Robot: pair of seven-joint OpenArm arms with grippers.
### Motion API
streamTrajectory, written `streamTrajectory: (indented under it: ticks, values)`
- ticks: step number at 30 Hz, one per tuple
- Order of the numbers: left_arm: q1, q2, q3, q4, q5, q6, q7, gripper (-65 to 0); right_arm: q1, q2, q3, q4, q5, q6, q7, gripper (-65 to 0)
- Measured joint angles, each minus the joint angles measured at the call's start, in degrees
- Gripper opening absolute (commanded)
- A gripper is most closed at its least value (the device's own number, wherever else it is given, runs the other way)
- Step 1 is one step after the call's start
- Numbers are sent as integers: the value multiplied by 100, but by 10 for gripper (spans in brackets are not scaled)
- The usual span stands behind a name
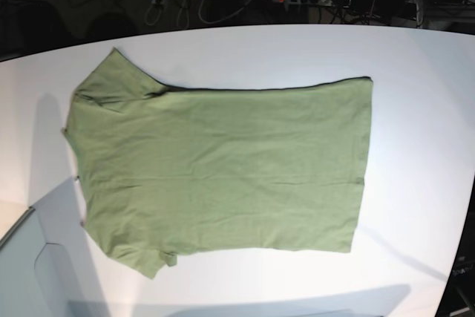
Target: Fold the T-shirt properly
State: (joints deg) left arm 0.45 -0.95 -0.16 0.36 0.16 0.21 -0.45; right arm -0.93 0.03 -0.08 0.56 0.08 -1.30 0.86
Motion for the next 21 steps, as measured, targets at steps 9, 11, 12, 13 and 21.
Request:
streamTrajectory:
  ticks: [9, 11, 12, 13, 21]
  values:
    - [72, -4, 0, 0, -17, 0, -17, -647, -96, 0, 0, -7, 0, 17, -44, -650]
    - [83, -2, -2, 0, -20, 0, 2, -647, -83, 0, 0, -2, 2, 17, -24, -650]
    - [81, 0, -2, 0, -22, 0, 0, -647, -85, 0, 0, -4, 0, 17, -26, -650]
    - [79, 4, -2, 0, -22, 0, 0, -647, -90, 0, 0, -4, 0, 17, -26, -650]
    - [103, 111, -26, 168, -28, 2, 13, -647, -267, 9, 4, 527, 2, 17, -42, -650]
